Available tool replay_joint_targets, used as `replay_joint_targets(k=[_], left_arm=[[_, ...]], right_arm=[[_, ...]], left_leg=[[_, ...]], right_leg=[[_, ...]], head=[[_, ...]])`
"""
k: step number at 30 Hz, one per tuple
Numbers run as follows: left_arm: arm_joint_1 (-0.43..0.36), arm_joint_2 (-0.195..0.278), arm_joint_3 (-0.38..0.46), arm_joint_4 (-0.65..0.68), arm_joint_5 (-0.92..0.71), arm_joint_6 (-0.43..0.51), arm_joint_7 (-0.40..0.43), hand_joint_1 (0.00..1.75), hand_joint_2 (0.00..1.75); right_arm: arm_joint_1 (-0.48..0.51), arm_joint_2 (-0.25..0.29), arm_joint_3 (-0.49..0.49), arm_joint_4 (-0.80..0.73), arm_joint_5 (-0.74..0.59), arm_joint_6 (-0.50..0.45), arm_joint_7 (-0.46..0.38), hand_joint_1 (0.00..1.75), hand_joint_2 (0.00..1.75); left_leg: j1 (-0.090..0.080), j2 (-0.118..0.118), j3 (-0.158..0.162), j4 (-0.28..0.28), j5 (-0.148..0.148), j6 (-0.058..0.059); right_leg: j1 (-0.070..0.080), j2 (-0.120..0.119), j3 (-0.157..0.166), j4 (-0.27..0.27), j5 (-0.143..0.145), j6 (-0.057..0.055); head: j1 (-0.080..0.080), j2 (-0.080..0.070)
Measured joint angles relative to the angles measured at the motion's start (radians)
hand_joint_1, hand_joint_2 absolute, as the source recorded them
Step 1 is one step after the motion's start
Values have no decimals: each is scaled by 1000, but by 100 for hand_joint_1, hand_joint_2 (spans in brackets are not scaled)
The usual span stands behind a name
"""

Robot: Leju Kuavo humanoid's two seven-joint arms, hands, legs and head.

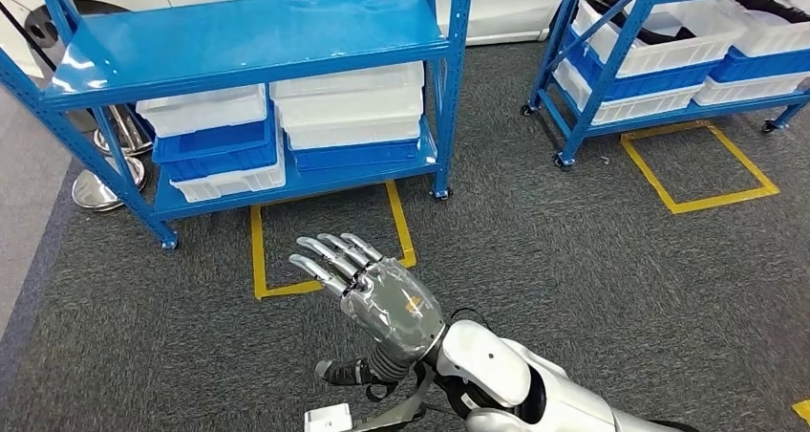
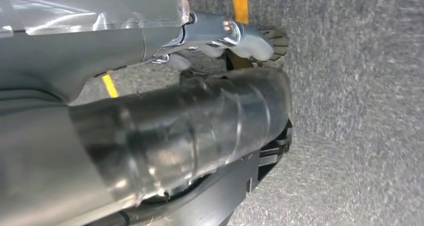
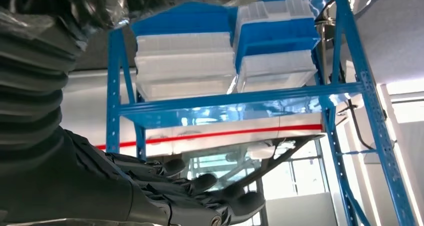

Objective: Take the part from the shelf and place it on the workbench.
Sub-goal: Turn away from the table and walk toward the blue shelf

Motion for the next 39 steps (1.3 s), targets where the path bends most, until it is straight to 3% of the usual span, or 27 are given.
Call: replay_joint_targets(k=[2,4,5,7,8,9,10,11,13,14,15,17,18,20,22,23,24,25,26,27,29,30,32,33,35,37,39], left_arm=[[-4,0,-1,0,0,0,-1,0,0],[-7,0,-1,0,0,0,-1,0,0],[-8,0,-1,0,0,0,-1,0,0],[-10,0,-1,0,0,0,-1,0,0],[-11,0,-1,0,0,0,-1,0,0],[-10,0,-1,0,0,0,-1,0,0],[-10,-1,-1,0,0,0,-1,0,0],[-9,-2,-1,0,0,0,-1,0,0],[-10,-5,-1,0,2,0,0,0,0],[-10,-6,-1,0,3,0,0,0,0],[-11,-7,-1,1,4,0,1,0,0],[-11,-6,-1,1,8,1,2,0,0],[-12,-6,-1,1,11,1,2,0,0],[-16,-6,-2,1,17,1,2,0,0],[-17,-5,-2,1,22,1,2,0,0],[-16,-5,-3,1,24,1,3,0,0],[-14,-5,-4,1,27,1,3,0,0],[-12,-5,-6,1,30,2,3,0,0],[-9,-5,-6,1,34,2,4,0,0],[-5,-5,-7,2,38,3,4,0,0],[-4,-6,-7,3,49,5,2,0,0],[-3,-7,-8,4,54,4,0,0,0],[-5,-10,-8,4,64,1,-6,0,0],[-4,-12,-7,4,59,0,-4,0,0],[3,-18,23,-13,-33,4,30,0,0],[11,-24,112,-36,-222,6,67,0,0],[15,-30,215,-44,-346,4,68,0,0]], right_arm=[[1,0,-6,-1,-1,-1,-1,0,0],[1,-1,-9,-1,-1,-1,-2,0,0],[2,-1,-9,-1,-1,-1,-2,0,0],[6,-2,-9,0,-1,-1,-2,0,0],[8,-3,-9,1,-1,-1,-2,0,0],[10,-3,-9,2,-1,-1,-2,0,0],[11,-4,-9,2,-1,-1,-2,0,0],[11,-4,-10,3,-1,0,-2,0,0],[16,-8,-10,6,-1,2,-1,0,0],[18,-9,-10,8,-1,4,0,0,0],[20,-10,-12,9,-1,6,1,0,0],[20,-9,-15,9,0,14,6,0,0],[20,-9,-17,10,0,20,9,0,0],[21,-8,-17,12,-1,35,16,0,0],[24,-8,-18,18,-3,47,25,0,0],[28,-8,-18,22,-5,51,29,0,0],[33,-8,-20,27,-7,54,34,0,0],[39,-8,-23,33,-11,56,38,0,0],[48,-9,-28,40,-16,56,45,0,0],[59,-10,-36,50,-21,57,54,0,0],[96,-12,-61,80,-32,54,78,0,0],[122,-16,-78,97,-36,49,90,0,0],[180,-24,-124,136,-44,32,117,0,0],[206,-29,-147,156,-55,20,132,0,0],[248,-47,-181,215,-127,-31,192,0,0],[291,-64,-208,312,-220,-99,243,0,0],[342,-64,-264,456,-264,-141,224,0,0]], left_leg=[[3,-5,32,-22,-11,12],[10,-11,70,-47,-20,20],[11,-14,85,-54,-28,22],[13,-22,113,-59,-49,24],[13,-27,130,-59,-62,23],[13,-32,148,-59,-77,23],[13,-36,169,-59,-92,21],[13,-40,186,-60,-108,18],[11,-47,213,-56,-138,9],[11,-50,219,-58,-151,3],[11,-52,227,-55,-156,-4],[12,-49,229,-36,-149,-15],[13,-42,218,-1,-138,-20],[16,-27,152,106,-142,-28],[21,-20,70,200,-194,-36],[23,-19,39,217,-225,-41],[25,-17,19,209,-242,-43],[27,-16,9,178,-235,-46],[28,-14,8,125,-189,-47],[29,-10,6,64,-116,-46],[25,-5,8,-16,-5,-36],[23,-4,9,-28,15,-28],[22,-10,30,-32,3,-12],[23,-13,42,-38,-2,-5],[24,-15,70,-48,-15,8],[22,-20,95,-52,-37,16],[18,-30,126,-53,-62,20]], right_leg=[[-2,4,-3,30,17,12],[-3,21,-60,131,33,19],[-5,30,-103,193,23,22],[-8,38,-191,277,-42,28],[-10,38,-222,285,-75,31],[-11,38,-243,270,-91,32],[-11,39,-254,232,-76,31],[-11,40,-259,179,-23,28],[-5,45,-264,81,124,17],[-2,47,-264,57,174,10],[2,49,-261,47,193,2],[1,49,-236,35,182,-14],[-2,48,-219,24,177,-22],[-5,44,-184,4,164,-32],[-7,42,-153,-6,144,-34],[-8,42,-137,-8,131,-33],[-9,43,-119,-8,117,-31],[-10,43,-99,-8,102,-29],[-11,43,-82,-9,86,-25],[-11,43,-65,-7,70,-20],[-9,41,-44,-8,41,-5],[-8,41,-32,-9,32,3],[-8,38,-21,-1,31,17],[-9,38,-29,28,40,22],[-12,40,-94,136,45,29],[-12,41,-185,248,-7,34],[-11,41,-245,277,-62,34]], head=[[0,0],[1,0],[2,0],[2,0],[2,0],[2,0],[2,0],[2,0],[1,0],[0,0],[-1,0],[-1,0],[-1,0],[-1,0],[-1,0],[-1,0],[-1,0],[-1,0],[-1,0],[-1,0],[0,0],[0,0],[0,0],[0,0],[1,0],[1,0],[1,0]])
